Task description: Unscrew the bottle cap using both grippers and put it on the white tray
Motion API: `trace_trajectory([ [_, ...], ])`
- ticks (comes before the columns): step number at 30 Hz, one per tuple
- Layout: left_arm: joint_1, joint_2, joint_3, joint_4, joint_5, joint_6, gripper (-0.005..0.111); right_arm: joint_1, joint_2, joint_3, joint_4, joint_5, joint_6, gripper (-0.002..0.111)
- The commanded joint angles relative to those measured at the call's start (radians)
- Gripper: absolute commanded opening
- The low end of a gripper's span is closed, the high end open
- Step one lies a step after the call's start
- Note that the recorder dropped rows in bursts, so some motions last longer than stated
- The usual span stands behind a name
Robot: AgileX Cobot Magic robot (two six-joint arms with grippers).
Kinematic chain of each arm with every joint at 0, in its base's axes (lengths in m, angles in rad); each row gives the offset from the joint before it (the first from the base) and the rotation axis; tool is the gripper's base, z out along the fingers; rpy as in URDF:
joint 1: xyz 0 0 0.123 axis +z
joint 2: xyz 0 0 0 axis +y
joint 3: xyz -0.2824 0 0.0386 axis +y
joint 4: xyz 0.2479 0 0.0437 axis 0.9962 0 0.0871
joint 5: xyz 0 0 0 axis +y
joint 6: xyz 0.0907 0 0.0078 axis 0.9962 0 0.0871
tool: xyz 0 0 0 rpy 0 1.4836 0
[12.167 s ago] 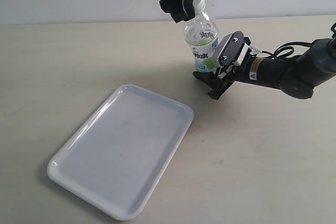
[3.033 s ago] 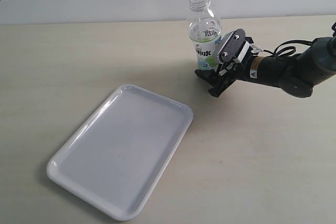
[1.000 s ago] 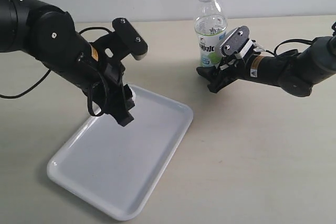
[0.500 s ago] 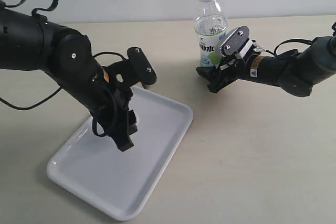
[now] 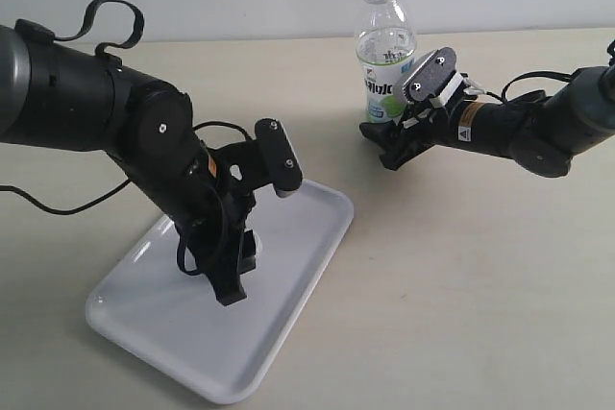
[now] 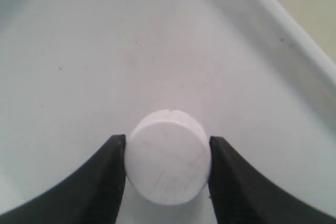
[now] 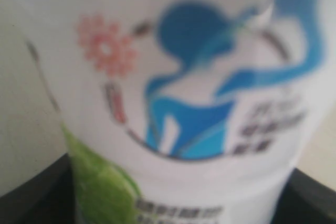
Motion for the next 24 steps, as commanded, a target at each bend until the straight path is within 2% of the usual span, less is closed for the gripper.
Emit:
trace_trajectory([
  [1, -0.004, 0.005, 0.004, -0.010, 0.006, 0.001, 0.000, 0.000, -0.005, -0.004, -0.002, 0.039, -0.005, 0.000],
  [17, -0.004, 0.031, 0.004, -0.010, 0.027, 0.001, 0.001, 0.000, -0.005, -0.004, -0.006, 0.040, -0.005, 0.000],
  [20, -0.004, 0.031, 0.004, -0.010, 0.033, -0.001, 0.024, 0.000, -0.005, -0.004, -0.006, 0.040, -0.005, 0.000],
  [22, -0.004, 0.031, 0.004, -0.010, 0.033, -0.003, 0.048, 0.000, -0.005, -0.004, -0.006, 0.040, -0.005, 0.000],
  [23, -0.004, 0.031, 0.004, -0.010, 0.033, -0.033, 0.066, 0.000, -0.005, -0.004, -0.006, 0.040, -0.005, 0.000],
  [24, -0.004, 0.031, 0.004, -0.010, 0.033, -0.041, 0.072, 0.000, -0.005, -0.004, -0.006, 0.040, -0.005, 0.000],
])
